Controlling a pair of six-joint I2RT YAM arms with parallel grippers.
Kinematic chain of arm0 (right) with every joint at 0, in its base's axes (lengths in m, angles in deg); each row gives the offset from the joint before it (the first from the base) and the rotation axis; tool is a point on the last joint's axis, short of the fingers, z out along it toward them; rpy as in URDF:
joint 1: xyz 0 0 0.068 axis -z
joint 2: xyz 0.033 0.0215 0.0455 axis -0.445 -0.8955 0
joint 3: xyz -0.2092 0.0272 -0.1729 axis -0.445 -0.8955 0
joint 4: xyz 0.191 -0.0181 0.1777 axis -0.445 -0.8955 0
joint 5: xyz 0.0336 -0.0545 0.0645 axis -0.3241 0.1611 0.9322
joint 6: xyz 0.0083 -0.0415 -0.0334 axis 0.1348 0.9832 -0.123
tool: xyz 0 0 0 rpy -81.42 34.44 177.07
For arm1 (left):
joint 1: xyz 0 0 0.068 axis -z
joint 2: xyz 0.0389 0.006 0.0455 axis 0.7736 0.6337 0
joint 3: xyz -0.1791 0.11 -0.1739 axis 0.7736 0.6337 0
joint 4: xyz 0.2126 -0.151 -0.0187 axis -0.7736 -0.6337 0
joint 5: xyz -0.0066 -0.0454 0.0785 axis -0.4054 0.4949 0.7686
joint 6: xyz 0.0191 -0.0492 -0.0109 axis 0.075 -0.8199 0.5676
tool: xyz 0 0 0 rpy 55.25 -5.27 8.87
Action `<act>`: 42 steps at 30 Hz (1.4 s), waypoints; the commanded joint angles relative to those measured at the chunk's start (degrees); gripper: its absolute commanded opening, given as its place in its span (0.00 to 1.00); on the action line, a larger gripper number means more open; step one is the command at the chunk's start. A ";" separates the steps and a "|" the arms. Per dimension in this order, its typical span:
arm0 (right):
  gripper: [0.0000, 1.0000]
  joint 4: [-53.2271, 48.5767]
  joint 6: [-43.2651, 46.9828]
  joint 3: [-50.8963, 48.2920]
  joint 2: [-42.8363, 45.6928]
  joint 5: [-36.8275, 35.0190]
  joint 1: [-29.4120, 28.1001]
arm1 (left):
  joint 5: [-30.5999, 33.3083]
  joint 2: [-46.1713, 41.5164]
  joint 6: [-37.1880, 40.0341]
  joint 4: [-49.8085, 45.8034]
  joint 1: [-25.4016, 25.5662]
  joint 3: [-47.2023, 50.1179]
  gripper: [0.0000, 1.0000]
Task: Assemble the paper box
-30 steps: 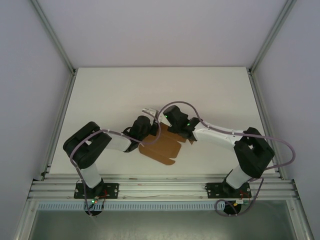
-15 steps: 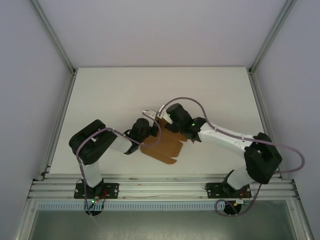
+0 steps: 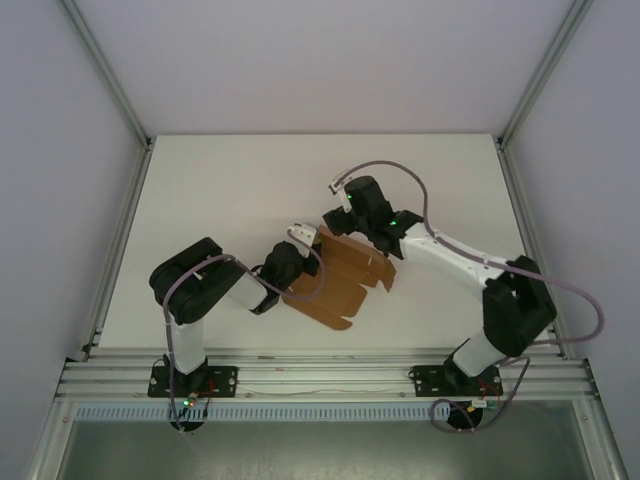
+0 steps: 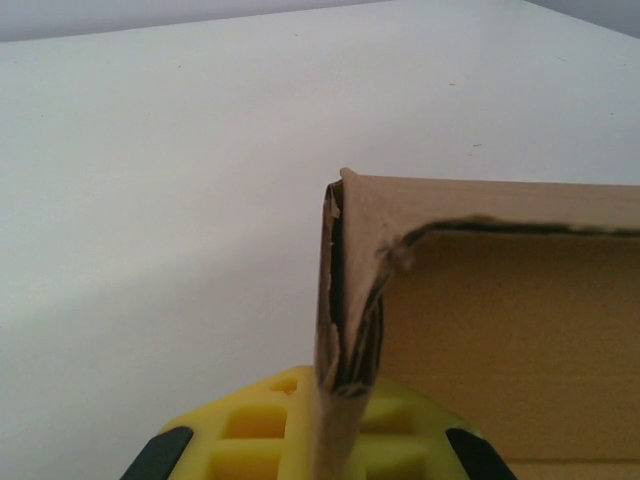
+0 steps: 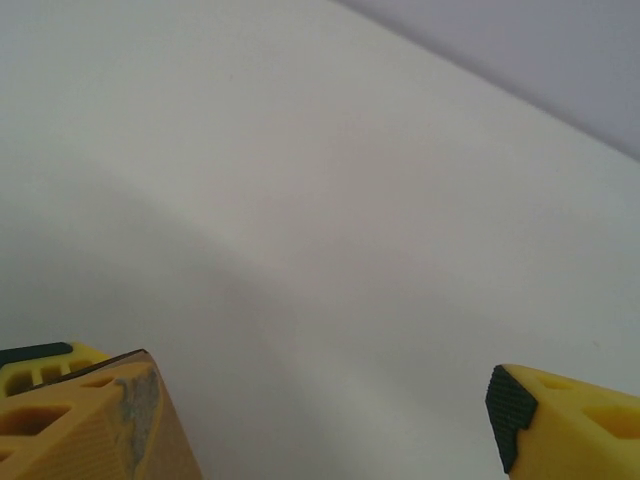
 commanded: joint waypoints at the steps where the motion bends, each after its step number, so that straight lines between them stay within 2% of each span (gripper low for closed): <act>1: 0.82 -3.21 -0.20 2.89 -2.99 1.76 -0.04 | -0.43 2.08 0.93 1.09 0.42 0.50 0.01; 8: 0.79 -5.16 1.26 1.54 -7.23 4.74 -1.52 | 0.93 2.39 0.39 0.26 0.48 0.12 0.10; 15: 0.76 -4.49 1.29 -2.17 -10.78 0.17 -3.84 | 3.04 1.26 -0.32 -2.79 0.48 0.17 0.24; 19: 0.76 -4.94 2.55 -3.00 -12.07 -2.23 -5.70 | 4.48 -0.52 -1.47 -4.35 0.48 0.38 0.25; 22: 0.75 -4.44 2.49 -3.55 -11.52 -2.64 -6.01 | 6.14 -1.04 -1.72 -6.09 0.49 -0.56 0.23; 25: 0.75 -2.39 2.74 -4.62 -9.61 -3.87 -6.24 | 7.56 -1.29 -2.16 -7.94 0.48 -1.91 0.00; 29: 0.76 -0.86 2.27 -4.41 -5.95 -4.97 -6.21 | 7.76 -1.45 -2.55 -7.93 0.48 -2.45 0.00; 35: 0.88 3.31 -4.57 -8.23 4.88 -14.45 -6.15 | 10.61 -4.34 -4.26 -6.71 0.48 -1.06 0.00; 38: 0.92 1.71 -7.10 -11.62 12.35 -16.61 -5.63 | 11.90 -7.10 -4.81 -8.21 0.47 -0.75 0.00; 42: 0.92 -4.64 -12.18 -15.09 21.12 -17.55 -3.19 | 13.81 -10.80 -5.89 -12.97 0.39 -1.37 0.00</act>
